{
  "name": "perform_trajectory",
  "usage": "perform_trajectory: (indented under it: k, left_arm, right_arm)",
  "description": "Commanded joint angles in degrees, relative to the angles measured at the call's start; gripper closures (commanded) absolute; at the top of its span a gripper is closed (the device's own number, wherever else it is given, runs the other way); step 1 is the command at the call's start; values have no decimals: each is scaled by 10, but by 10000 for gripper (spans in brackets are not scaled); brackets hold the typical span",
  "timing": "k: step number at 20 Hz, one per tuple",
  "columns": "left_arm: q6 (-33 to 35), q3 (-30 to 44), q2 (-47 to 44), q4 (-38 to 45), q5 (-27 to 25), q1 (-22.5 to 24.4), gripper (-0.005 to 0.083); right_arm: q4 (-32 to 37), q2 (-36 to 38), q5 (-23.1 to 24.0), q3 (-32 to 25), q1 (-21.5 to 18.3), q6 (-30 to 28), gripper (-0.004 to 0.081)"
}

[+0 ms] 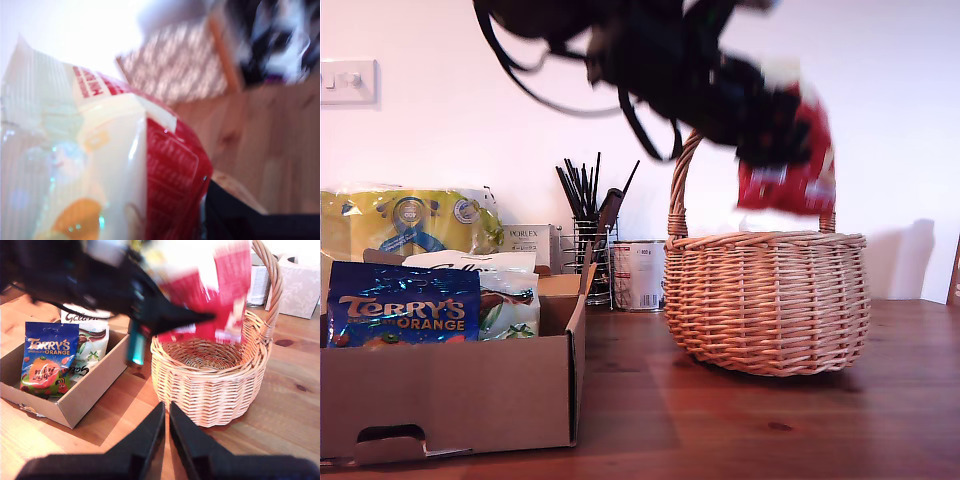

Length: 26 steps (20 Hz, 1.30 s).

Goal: Move the bags of Easter eggs from the cardboard box on the left into the woven basket on the right side.

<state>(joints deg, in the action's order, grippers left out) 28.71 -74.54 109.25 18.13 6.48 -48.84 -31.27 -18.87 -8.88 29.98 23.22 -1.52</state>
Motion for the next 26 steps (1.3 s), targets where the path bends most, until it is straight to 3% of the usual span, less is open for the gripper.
perform_trajectory:
  k: [1,10,12,15,18,26]
  left_arm:
    - [3,-7,16,4,-2,1,611]
    - [-17,-7,30,-5,7,11,611]
    - [-82,-7,30,-4,12,23,611]
    - [-195,-8,30,-7,61,44,611]
    - [-261,-10,30,-15,78,56,611]
    - [-287,-24,30,-24,50,52,608]
  right_arm:
    - [6,2,-2,-10,-3,1,782]
    - [5,2,-2,-10,-3,1,782]
    - [5,2,-2,-10,-3,1,782]
    - [6,2,-2,-10,-3,1,782]
    - [6,2,-2,-10,-3,1,782]
    - [6,2,-2,-10,-3,1,782]
